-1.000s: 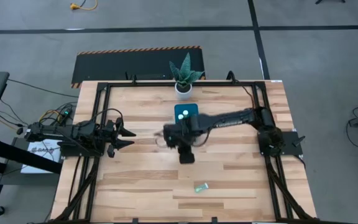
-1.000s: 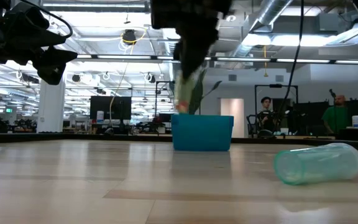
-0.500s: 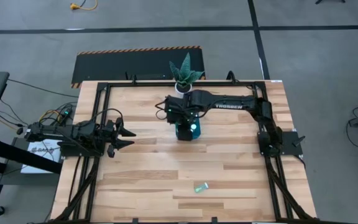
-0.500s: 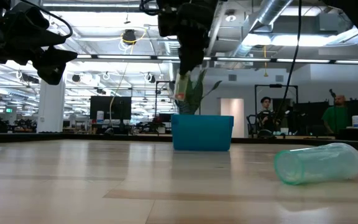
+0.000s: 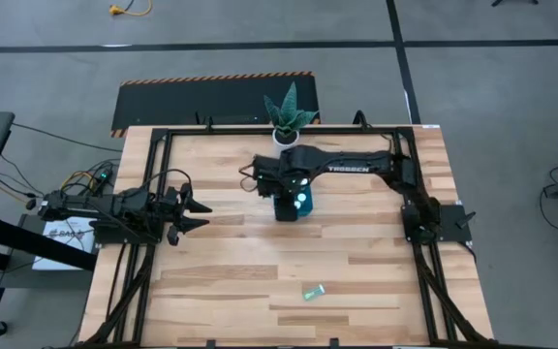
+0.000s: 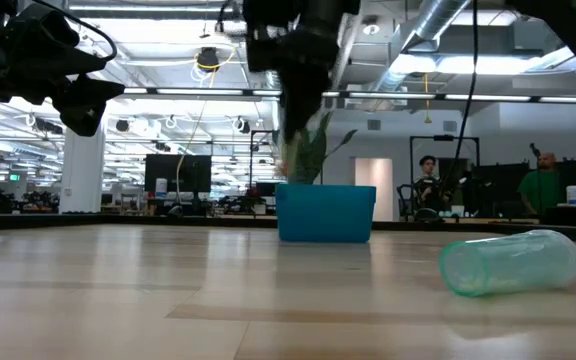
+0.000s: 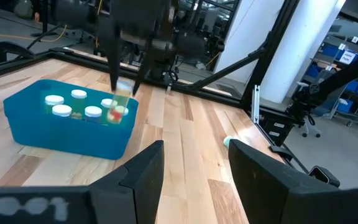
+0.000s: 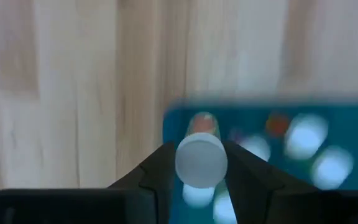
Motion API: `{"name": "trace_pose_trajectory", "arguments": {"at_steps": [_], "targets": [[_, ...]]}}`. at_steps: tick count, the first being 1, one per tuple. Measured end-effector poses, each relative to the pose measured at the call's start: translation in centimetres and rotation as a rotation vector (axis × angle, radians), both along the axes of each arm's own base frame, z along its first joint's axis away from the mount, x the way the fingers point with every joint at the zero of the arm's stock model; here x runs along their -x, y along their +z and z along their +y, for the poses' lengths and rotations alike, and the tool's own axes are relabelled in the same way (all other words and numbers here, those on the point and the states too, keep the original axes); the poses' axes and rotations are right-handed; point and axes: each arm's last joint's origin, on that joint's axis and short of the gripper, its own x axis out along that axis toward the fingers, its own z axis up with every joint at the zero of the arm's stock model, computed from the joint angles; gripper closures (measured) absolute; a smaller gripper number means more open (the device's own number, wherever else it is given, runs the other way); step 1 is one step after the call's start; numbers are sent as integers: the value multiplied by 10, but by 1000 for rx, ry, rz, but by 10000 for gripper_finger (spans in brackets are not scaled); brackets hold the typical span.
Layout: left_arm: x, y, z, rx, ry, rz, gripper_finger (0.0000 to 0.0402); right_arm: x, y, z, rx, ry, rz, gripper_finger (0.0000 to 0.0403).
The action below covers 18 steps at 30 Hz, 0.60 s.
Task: Pick and place pill bottles into a basket
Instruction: Put the yellow pill bottle into the blue bin
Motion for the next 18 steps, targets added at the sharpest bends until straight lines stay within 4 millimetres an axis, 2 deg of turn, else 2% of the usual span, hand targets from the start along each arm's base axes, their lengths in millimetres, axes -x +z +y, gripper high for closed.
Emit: {"name": "trace_pose_trajectory", "arguments": {"at_steps": [2,6,8,10,18], "targets": [[0,0,0,0,1,0,232,2,-10,-1,-8,-2,68,283],[0,0,0,0,1,0,232,-1,-20,-2,-26,4,90,284],[0,0,0,0,0,0,232,-9,-26,-3,-24,15,57,288],[0,0,0,0,1,0,232,-7,-33,-2,-29,17,105,290],[0,0,0,0,0,0,232,-13,-48,-3,-30,23,119,277]]}}
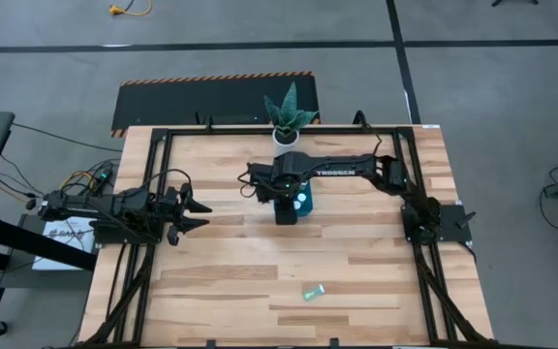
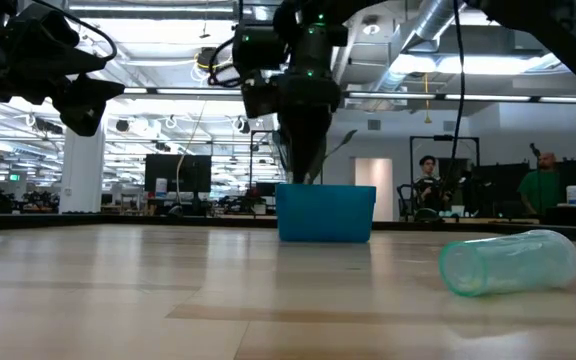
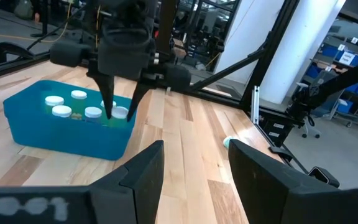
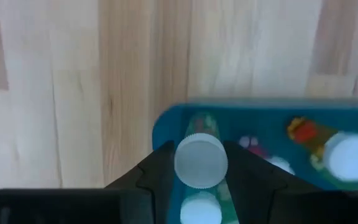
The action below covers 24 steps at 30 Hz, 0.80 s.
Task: Pick and place pill bottles into a basket
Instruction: Put the yellow pill bottle into the blue bin, then put the blue pill bottle into the blue bin
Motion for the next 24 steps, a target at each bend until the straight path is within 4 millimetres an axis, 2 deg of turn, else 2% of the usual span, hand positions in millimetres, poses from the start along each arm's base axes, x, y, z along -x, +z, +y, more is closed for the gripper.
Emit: {"name": "trace_pose_trajectory", "arguments": {"at_steps": [10,24], "targets": [[0,0,0,0,0,0,232,-1,-4,-1,-1,-4,10,274],[0,0,0,0,0,0,232,-1,-4,-1,-1,1,6,217]]}}
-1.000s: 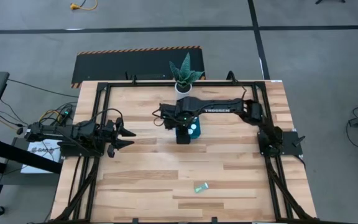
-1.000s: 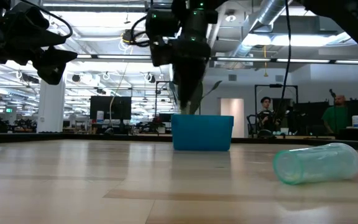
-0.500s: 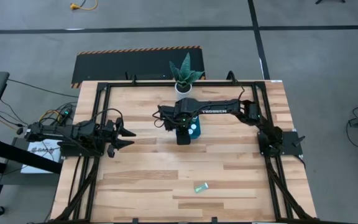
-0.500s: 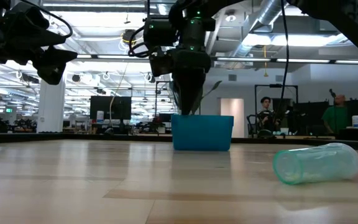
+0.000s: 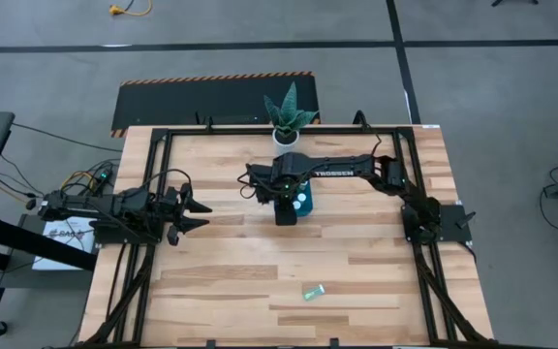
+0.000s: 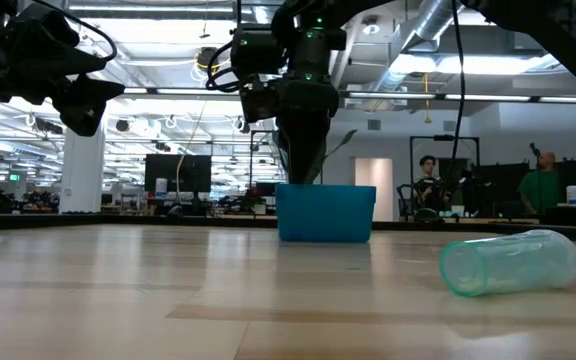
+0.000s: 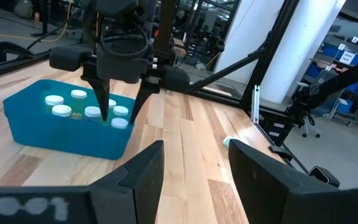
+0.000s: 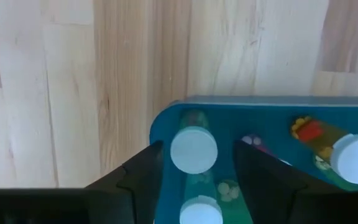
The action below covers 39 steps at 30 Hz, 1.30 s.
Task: Pick and place pill bottles into a basket
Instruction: Put the blue pill bottle into the blue bin
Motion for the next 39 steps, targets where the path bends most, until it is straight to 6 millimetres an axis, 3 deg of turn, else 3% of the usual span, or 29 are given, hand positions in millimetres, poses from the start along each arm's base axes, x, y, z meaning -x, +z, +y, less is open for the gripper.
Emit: {"name": "trace_pose_trajectory", "arguments": {"at_steps": [4,12,16,20,28,32,35,39], "targets": [[0,0,0,0,0,0,232,2,8,0,0,0,17,209],[0,0,0,0,0,0,232,0,69,9,6,-4,-75,226],[0,0,0,0,0,0,232,7,96,38,1,43,-98,234],[0,0,0,0,0,0,232,27,107,81,-13,135,-53,236],[0,0,0,0,0,0,232,55,108,166,-50,285,-23,237],[0,0,0,0,0,0,232,64,95,204,-76,349,-22,235],[0,0,0,0,0,0,232,69,80,224,-96,355,-13,233],[0,0,0,0,0,0,232,72,57,235,-131,341,26,229]]}}
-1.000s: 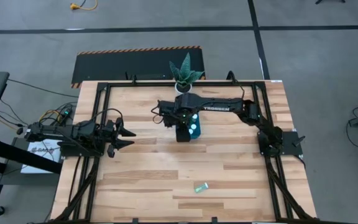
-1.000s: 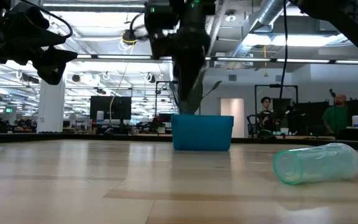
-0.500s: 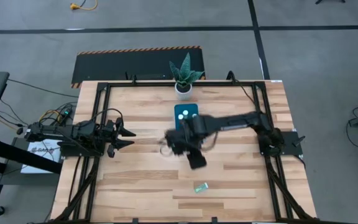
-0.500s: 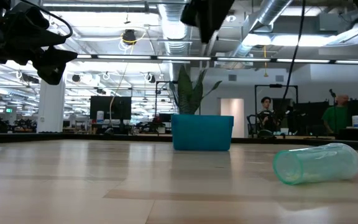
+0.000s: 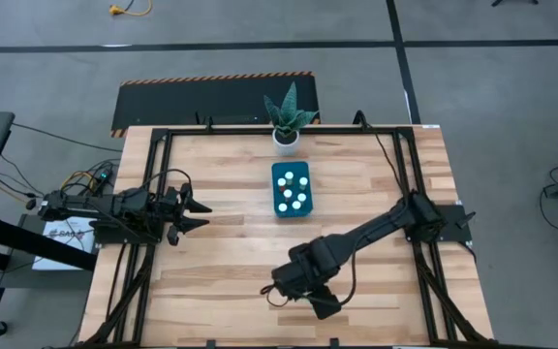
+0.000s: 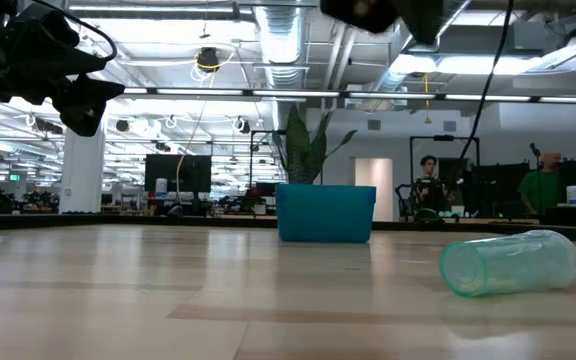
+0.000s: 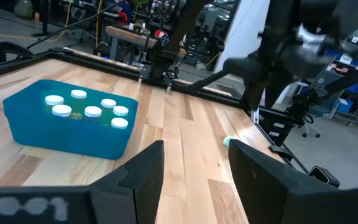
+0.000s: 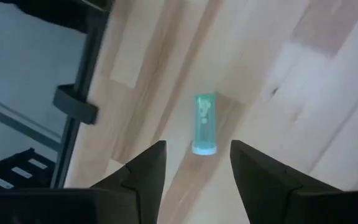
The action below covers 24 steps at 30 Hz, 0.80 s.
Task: Pick and place pill bottles into a basket
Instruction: Put the blue pill bottle into the blue bin
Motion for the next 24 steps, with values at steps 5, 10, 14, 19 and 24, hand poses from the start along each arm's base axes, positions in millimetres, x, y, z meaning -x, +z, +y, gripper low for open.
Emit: {"name": "trace_pose_trajectory", "arguments": {"at_steps": [5,10,14,19,24], "targets": [[0,0,0,0,0,0,232,5,-31,2,-10,-11,72,225],[0,0,0,0,0,0,232,11,-62,5,-16,-22,101,218],[0,0,0,0,0,0,232,14,-76,7,5,-43,88,211],[0,0,0,0,0,0,232,18,-89,5,43,-51,94,198],[0,0,0,0,0,0,232,26,-105,14,38,-30,81,184]]}}
